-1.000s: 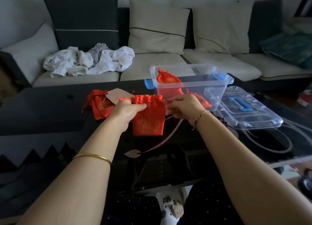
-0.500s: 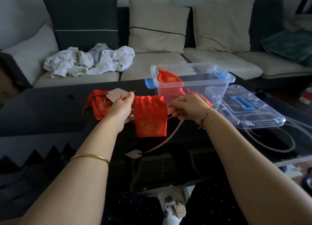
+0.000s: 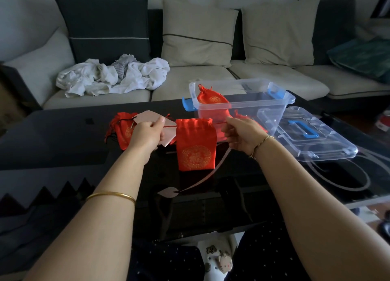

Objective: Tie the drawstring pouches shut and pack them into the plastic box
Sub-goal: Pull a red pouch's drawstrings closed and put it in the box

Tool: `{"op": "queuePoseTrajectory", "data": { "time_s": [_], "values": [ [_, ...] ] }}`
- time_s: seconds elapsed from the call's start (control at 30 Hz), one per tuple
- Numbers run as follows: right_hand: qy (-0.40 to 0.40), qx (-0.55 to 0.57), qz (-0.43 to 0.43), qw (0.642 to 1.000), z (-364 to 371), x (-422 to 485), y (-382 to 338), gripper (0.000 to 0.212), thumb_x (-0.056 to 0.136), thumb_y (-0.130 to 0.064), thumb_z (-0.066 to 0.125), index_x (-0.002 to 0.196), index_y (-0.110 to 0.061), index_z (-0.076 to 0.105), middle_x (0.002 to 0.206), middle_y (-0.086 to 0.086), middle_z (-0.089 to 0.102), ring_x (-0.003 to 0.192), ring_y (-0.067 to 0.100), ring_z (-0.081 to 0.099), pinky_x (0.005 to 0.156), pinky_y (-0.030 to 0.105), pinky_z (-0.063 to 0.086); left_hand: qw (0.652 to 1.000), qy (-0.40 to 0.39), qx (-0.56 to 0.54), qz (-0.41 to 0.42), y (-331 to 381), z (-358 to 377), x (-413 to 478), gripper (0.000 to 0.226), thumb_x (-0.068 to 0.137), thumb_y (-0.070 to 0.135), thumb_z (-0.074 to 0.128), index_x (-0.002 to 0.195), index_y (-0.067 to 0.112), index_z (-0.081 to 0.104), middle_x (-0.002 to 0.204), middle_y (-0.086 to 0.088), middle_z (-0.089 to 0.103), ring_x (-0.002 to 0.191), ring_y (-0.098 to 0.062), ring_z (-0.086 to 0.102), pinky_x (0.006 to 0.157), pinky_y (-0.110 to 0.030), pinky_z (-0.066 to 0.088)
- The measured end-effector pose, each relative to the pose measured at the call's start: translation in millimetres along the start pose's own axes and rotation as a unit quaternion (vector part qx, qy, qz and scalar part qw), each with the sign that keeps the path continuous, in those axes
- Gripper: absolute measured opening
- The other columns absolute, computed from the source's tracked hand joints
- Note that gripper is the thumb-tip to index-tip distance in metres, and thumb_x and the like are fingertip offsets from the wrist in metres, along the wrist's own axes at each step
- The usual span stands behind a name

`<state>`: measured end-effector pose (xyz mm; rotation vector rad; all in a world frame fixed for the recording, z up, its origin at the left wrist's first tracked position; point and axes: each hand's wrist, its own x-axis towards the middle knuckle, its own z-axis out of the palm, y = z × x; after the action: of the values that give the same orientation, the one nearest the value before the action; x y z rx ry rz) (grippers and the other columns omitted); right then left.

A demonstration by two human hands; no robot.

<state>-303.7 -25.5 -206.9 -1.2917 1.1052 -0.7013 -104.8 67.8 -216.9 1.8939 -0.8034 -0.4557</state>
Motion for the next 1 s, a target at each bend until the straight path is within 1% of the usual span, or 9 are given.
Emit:
{"op": "queuePoseTrajectory", "data": {
  "time_s": [0.13, 0.27, 0.37, 0.43, 0.53, 0.67, 0.83, 0.93, 1.0],
  "values": [
    [0.022, 0.078, 0.034, 0.996, 0.5, 6.3, 0.8, 0.037, 0.095, -0.024, 0.047, 0.059, -0.013, 0.053, 0.057, -0.001, 0.042, 0.049, 0.010, 0.033, 0.048, 0.019, 0.029, 0.992, -0.005, -0.087, -0.093, 1.1, -1.8, 2.0, 0.042, 0.094, 0.044, 0.049, 0.066, 0.014, 0.058, 0.069, 0.003, 0.061, 0.065, -0.011, 0.056, 0.058, -0.024, 0.043],
    [0.073, 0.259, 0.141, 0.953, -12.7, 9.4, 0.4, 0.043, 0.092, -0.024, 0.049, 0.050, -0.020, 0.044, 0.035, -0.008, 0.037, 0.045, 0.006, 0.030, 0.047, 0.014, 0.026, 0.926, -0.006, -0.269, -0.266, 5.6, -13.5, 2.6, 0.040, 0.091, 0.044, 0.055, 0.060, 0.019, 0.054, 0.055, 0.006, 0.054, 0.054, -0.007, 0.049, 0.054, -0.020, 0.039],
    [0.124, 0.303, 0.158, 0.932, -11.2, 9.3, 2.7, 0.046, 0.092, -0.027, 0.049, 0.047, -0.020, 0.046, 0.030, -0.008, 0.035, 0.043, 0.006, 0.032, 0.043, 0.015, 0.029, 0.901, -0.006, -0.326, -0.286, 9.3, -10.2, 0.7, 0.041, 0.092, 0.043, 0.054, 0.058, 0.021, 0.051, 0.043, 0.008, 0.053, 0.052, -0.006, 0.049, 0.054, -0.021, 0.038],
    [0.149, 0.291, 0.114, 0.938, -7.5, 10.6, 2.1, 0.041, 0.092, -0.023, 0.047, 0.051, -0.019, 0.045, 0.038, -0.007, 0.038, 0.043, 0.008, 0.031, 0.039, 0.015, 0.028, 0.893, -0.012, -0.377, -0.246, 13.6, -5.9, -0.8, 0.041, 0.094, 0.044, 0.049, 0.060, 0.020, 0.048, 0.057, 0.008, 0.061, 0.060, -0.006, 0.057, 0.060, -0.022, 0.040],
    [0.192, 0.244, 0.027, 0.950, -4.9, 8.5, -3.0, 0.034, 0.088, -0.012, 0.045, 0.054, -0.014, 0.048, 0.051, -0.001, 0.042, 0.046, 0.012, 0.034, 0.044, 0.020, 0.031, 0.875, -0.064, -0.459, -0.138, 23.8, -4.4, -6.3, 0.046, 0.098, 0.046, 0.037, 0.061, 0.019, 0.042, 0.085, 0.006, 0.072, 0.091, -0.010, 0.067, 0.076, -0.027, 0.045],
    [0.190, 0.148, -0.101, 0.965, 3.4, 0.5, -16.1, 0.037, 0.080, -0.010, 0.049, 0.043, -0.016, 0.056, 0.050, 0.001, 0.048, 0.050, 0.016, 0.041, 0.055, 0.032, 0.038, 0.870, -0.149, -0.466, -0.058, 43.9, -1.7, -17.8, 0.042, 0.098, 0.045, 0.039, 0.069, 0.017, 0.053, 0.062, 0.005, 0.062, 0.071, -0.011, 0.066, 0.087, -0.032, 0.048],
    [0.083, 0.050, -0.235, 0.967, 27.9, -16.6, -34.9, 0.043, 0.083, -0.015, 0.052, 0.041, -0.018, 0.057, 0.049, -0.009, 0.056, 0.052, 0.004, 0.049, 0.064, 0.025, 0.039, 0.928, -0.229, -0.291, 0.051, 55.2, 8.6, -33.6, 0.013, 0.092, 0.008, 0.054, 0.090, 0.012, 0.066, 0.059, 0.005, 0.055, 0.052, -0.005, 0.048, 0.061, -0.021, 0.048],
    [0.040, -0.008, -0.287, 0.957, 35.6, -23.6, -38.5, 0.038, 0.087, -0.015, 0.051, 0.049, -0.014, 0.057, 0.058, -0.003, 0.059, 0.049, -0.004, 0.048, 0.054, 0.011, 0.041, 0.947, -0.241, -0.185, 0.101, 52.6, 12.4, -34.0, 0.013, 0.086, 0.006, 0.063, 0.093, 0.013, 0.070, 0.066, -0.007, 0.050, 0.052, -0.010, 0.040, 0.057, -0.024, 0.037],
    [0.023, -0.033, -0.305, 0.951, 38.4, -26.5, -39.1, 0.037, 0.088, -0.016, 0.050, 0.052, -0.013, 0.057, 0.066, 0.003, 0.059, 0.053, -0.002, 0.049, 0.052, 0.008, 0.040, 0.950, -0.243, -0.149, 0.131, 51.5, 13.9, -34.1, 0.008, 0.084, 0.012, 0.067, 0.082, 0.017, 0.072, 0.057, -0.004, 0.048, 0.049, -0.011, 0.037, 0.053, -0.025, 0.031]
  ]
}}
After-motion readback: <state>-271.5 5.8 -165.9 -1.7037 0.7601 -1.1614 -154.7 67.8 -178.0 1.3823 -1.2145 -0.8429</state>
